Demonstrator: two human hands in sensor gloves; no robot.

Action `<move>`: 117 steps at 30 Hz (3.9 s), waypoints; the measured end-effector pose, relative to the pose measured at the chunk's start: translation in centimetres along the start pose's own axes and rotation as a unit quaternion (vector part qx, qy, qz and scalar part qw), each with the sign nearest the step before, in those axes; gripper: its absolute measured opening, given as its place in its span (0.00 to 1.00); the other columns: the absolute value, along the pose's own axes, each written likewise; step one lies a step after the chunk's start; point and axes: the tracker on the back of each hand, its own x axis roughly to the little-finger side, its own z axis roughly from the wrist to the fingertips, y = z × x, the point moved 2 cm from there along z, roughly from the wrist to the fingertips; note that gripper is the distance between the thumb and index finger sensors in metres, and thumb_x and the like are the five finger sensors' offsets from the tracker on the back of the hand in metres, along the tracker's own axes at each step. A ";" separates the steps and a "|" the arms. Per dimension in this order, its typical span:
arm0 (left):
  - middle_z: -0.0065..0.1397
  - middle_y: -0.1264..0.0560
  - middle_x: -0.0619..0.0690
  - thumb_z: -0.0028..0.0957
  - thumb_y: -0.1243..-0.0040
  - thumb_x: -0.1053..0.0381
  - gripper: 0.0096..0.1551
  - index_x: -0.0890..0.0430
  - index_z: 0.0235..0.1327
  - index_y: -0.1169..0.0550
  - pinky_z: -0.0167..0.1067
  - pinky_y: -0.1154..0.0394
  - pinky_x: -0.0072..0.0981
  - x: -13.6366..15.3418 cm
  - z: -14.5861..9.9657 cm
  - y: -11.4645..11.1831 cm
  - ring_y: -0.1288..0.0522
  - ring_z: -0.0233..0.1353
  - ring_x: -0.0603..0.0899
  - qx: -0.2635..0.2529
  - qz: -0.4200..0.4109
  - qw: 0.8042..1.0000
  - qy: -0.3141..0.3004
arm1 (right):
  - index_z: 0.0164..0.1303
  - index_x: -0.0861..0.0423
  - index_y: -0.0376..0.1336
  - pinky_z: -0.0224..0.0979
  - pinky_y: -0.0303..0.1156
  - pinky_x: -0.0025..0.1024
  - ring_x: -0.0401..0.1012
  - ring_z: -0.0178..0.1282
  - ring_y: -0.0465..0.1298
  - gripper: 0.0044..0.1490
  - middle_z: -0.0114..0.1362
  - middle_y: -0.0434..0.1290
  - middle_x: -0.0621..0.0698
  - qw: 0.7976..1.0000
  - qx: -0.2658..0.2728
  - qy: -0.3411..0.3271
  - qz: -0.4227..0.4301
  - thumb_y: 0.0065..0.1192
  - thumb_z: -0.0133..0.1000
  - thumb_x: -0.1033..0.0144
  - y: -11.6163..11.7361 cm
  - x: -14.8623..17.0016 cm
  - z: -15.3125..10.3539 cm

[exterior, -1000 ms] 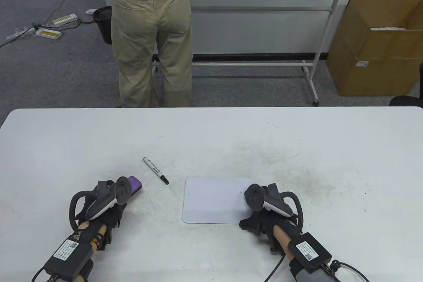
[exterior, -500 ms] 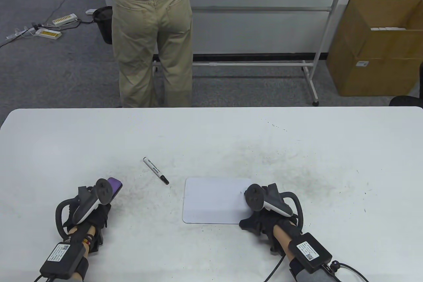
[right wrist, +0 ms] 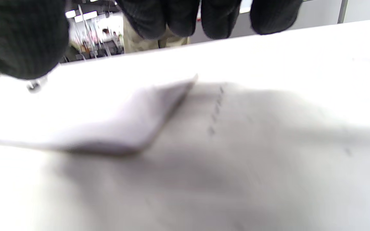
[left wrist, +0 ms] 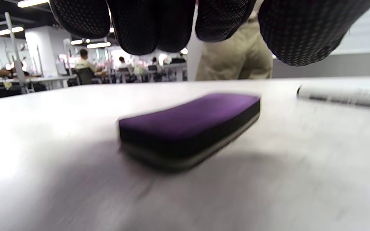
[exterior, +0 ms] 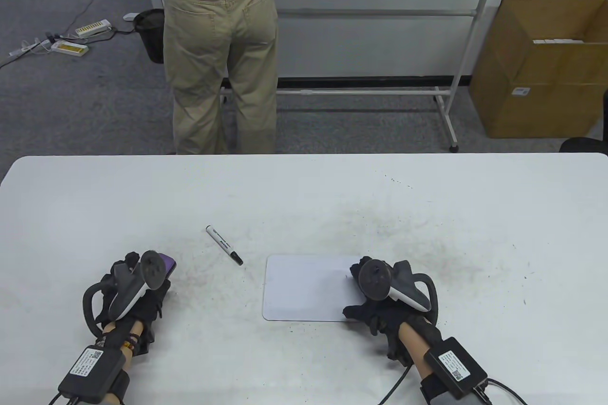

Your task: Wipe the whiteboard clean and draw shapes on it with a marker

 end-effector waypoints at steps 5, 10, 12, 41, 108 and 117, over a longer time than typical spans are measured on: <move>0.75 0.26 0.53 0.41 0.40 0.38 0.39 0.48 0.68 0.27 0.67 0.27 0.57 -3.6 0.4 1.6 0.24 0.72 0.61 0.021 -0.031 0.999 -0.009 | 0.78 0.50 0.55 0.79 0.59 0.59 0.55 0.86 0.59 0.58 0.85 0.55 0.52 0.998 0.041 -0.013 0.037 0.67 0.38 0.35 -2.7 -0.2 -1.9; 0.71 0.24 0.54 0.40 0.39 0.36 0.39 0.49 0.66 0.25 0.61 0.23 0.53 -7.9 2.2 1.7 0.19 0.63 0.59 0.053 -0.062 0.997 0.015 | 0.77 0.51 0.57 0.78 0.61 0.59 0.55 0.85 0.61 0.57 0.84 0.57 0.54 0.998 0.051 0.001 0.047 0.67 0.40 0.35 -3.6 1.0 -2.8; 0.70 0.24 0.54 0.39 0.39 0.35 0.40 0.49 0.66 0.26 0.58 0.21 0.52 -9.3 3.0 1.3 0.18 0.60 0.57 0.066 -0.061 0.995 0.035 | 0.77 0.51 0.57 0.78 0.61 0.58 0.56 0.85 0.61 0.56 0.84 0.58 0.54 0.998 0.048 0.008 0.050 0.67 0.40 0.36 -3.5 1.5 -2.7; 0.44 0.14 0.51 0.37 0.33 0.36 0.30 0.55 0.44 0.16 0.32 0.17 0.40 -16.4 6.2 -2.3 0.16 0.31 0.47 0.132 0.060 0.973 0.181 | 0.77 0.52 0.58 0.77 0.63 0.57 0.56 0.84 0.63 0.54 0.83 0.59 0.55 0.998 0.020 0.001 0.051 0.65 0.42 0.37 -2.4 1.6 -2.4; 0.41 0.14 0.48 0.39 0.48 0.39 0.28 0.52 0.44 0.16 0.31 0.16 0.38 -23.6 -13.7 5.0 0.16 0.29 0.45 -0.134 -0.222 0.897 -0.359 | 0.54 0.50 0.73 0.43 0.86 0.30 0.43 0.43 0.89 0.29 0.57 0.80 0.55 0.745 0.079 0.016 0.663 0.72 0.43 0.54 1.8 0.9 -2.5; 0.36 0.13 0.49 0.39 0.48 0.40 0.29 0.54 0.40 0.14 0.28 0.16 0.39 -23.3 -11.0 4.8 0.16 0.25 0.45 0.005 -0.327 0.860 -0.393 | 0.53 0.50 0.74 0.45 0.87 0.30 0.45 0.42 0.90 0.28 0.57 0.81 0.55 0.735 0.081 -0.014 0.673 0.71 0.43 0.56 0.9 0.6 -2.6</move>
